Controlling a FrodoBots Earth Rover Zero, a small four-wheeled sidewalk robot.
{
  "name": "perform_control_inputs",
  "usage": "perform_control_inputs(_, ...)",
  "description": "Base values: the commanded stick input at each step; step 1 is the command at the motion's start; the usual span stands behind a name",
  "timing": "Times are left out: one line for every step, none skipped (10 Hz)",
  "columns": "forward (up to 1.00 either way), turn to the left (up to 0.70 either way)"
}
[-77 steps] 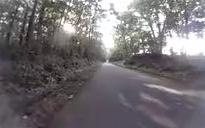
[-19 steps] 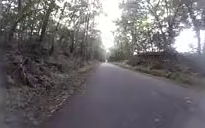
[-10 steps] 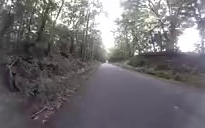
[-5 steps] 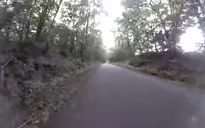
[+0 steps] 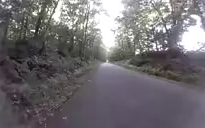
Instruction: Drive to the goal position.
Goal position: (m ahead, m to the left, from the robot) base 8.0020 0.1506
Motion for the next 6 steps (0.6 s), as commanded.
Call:
perform_control_inputs(0.7,-0.01)
perform_control_inputs(0.7,-0.01)
perform_control_inputs(0.7,-0.01)
perform_control_inputs(0.7,-0.01)
perform_control_inputs(0.7,-0.01)
perform_control_inputs(0.7,-0.01)
